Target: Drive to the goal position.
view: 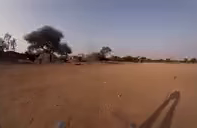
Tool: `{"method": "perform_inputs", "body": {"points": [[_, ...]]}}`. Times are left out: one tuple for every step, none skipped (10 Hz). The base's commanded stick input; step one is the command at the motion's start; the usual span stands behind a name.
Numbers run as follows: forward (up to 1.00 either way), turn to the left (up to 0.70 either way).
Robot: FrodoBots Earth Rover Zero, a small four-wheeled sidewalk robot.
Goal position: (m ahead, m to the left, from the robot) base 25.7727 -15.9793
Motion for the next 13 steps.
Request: {"method": "perform_inputs", "body": {"points": [[0.65,0.0],[0.65,0.0],[0.65,0.0],[0.65,0.0],[0.65,0.0],[0.65,0.0],[0.65,0.0],[0.65,0.0],[0.65,0.0],[0.65,0.0],[0.65,0.0],[0.65,-0.13],[0.65,-0.27]]}}
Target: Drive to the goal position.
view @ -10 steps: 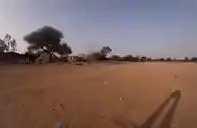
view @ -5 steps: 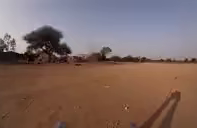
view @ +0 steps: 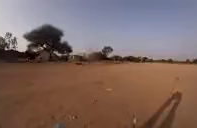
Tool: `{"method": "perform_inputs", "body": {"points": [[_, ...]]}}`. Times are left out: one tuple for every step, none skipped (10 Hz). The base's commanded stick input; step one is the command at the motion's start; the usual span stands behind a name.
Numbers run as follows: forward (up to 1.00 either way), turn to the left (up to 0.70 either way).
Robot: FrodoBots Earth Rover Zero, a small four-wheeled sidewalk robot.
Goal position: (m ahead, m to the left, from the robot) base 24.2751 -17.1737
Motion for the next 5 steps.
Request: {"method": "perform_inputs", "body": {"points": [[0.65,-0.31],[0.65,-0.32],[0.65,0.0],[0.65,0.0],[0.65,0.0]]}}
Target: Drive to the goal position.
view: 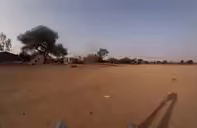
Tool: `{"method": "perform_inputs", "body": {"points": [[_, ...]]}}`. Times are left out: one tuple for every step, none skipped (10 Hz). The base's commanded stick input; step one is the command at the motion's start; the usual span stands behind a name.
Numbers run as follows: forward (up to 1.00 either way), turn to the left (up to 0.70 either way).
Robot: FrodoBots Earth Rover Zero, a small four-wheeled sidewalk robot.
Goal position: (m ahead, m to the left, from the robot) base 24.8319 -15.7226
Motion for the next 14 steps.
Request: {"method": "perform_inputs", "body": {"points": [[0.65,0.0],[0.65,0.0],[0.65,0.0],[0.65,0.0],[0.65,0.0],[0.65,0.0],[0.65,0.0],[0.65,0.0],[0.65,0.0],[0.65,0.0],[0.65,0.0],[0.65,0.0],[0.65,0.0],[0.65,0.0]]}}
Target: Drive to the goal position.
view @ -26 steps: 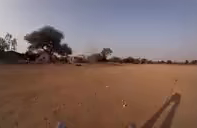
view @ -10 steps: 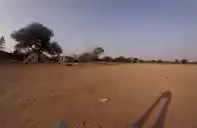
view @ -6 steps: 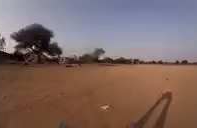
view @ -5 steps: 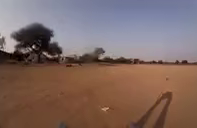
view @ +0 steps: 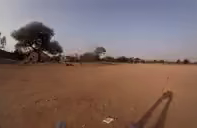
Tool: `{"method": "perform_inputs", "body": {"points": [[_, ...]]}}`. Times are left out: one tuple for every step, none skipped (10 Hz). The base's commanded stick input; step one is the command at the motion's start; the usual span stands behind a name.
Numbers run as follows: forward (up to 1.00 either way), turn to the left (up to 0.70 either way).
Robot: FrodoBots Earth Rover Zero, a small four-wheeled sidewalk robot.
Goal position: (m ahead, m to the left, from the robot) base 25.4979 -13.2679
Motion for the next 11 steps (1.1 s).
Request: {"method": "perform_inputs", "body": {"points": [[0.65,0.0],[0.65,0.0],[0.65,0.0],[0.65,0.0],[0.65,0.0],[0.65,0.0],[0.65,0.0],[0.65,0.0],[0.65,0.0],[0.65,0.0],[0.65,0.0]]}}
